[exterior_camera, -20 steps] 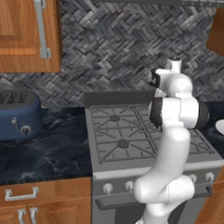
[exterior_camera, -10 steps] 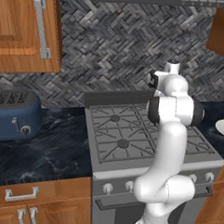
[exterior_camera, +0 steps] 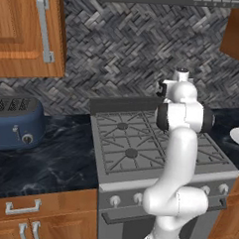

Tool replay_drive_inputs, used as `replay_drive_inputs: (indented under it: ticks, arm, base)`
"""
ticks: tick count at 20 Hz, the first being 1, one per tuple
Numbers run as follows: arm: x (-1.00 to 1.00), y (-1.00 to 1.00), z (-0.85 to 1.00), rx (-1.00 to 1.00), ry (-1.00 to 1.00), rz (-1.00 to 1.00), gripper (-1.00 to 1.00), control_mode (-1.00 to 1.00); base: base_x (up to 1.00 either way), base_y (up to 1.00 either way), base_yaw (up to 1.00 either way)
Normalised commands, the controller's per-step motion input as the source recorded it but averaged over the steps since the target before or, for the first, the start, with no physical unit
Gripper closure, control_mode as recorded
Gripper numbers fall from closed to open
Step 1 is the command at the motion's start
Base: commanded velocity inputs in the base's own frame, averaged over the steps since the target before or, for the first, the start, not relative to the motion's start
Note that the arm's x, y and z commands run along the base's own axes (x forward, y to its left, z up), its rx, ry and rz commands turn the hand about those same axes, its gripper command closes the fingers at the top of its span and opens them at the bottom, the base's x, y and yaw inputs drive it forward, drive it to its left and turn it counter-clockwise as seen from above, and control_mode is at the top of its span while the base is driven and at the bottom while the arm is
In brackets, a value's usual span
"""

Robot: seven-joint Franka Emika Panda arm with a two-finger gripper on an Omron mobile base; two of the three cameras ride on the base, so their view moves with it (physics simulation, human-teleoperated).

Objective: Place the shrimp on the plate and place the bell pepper on the same plate.

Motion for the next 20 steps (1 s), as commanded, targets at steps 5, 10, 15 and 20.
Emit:
replay_drive_inputs:
  ticks: [5, 10, 15, 20]
  arm:
    - [0.3, -0.11, -0.22, 0.0, 0.0, 0.0, -1.0, -1.0]
    - [0.24, -0.11, -0.22, 0.0, 0.0, 0.0, -1.0, -1.0]
    - [0.23, -0.08, -0.21, 0.0, 0.0, 0.0, -1.0, -1.0]
    - [0.21, -0.07, -0.19, 0.0, 0.0, 0.0, -1.0, -1.0]
  base:
    - [0.0, 0.0, 0.0]
    - [0.0, 0.0, 0.0]
    - [0.0, 0.0, 0.0]
    - [0.0, 0.0, 0.0]
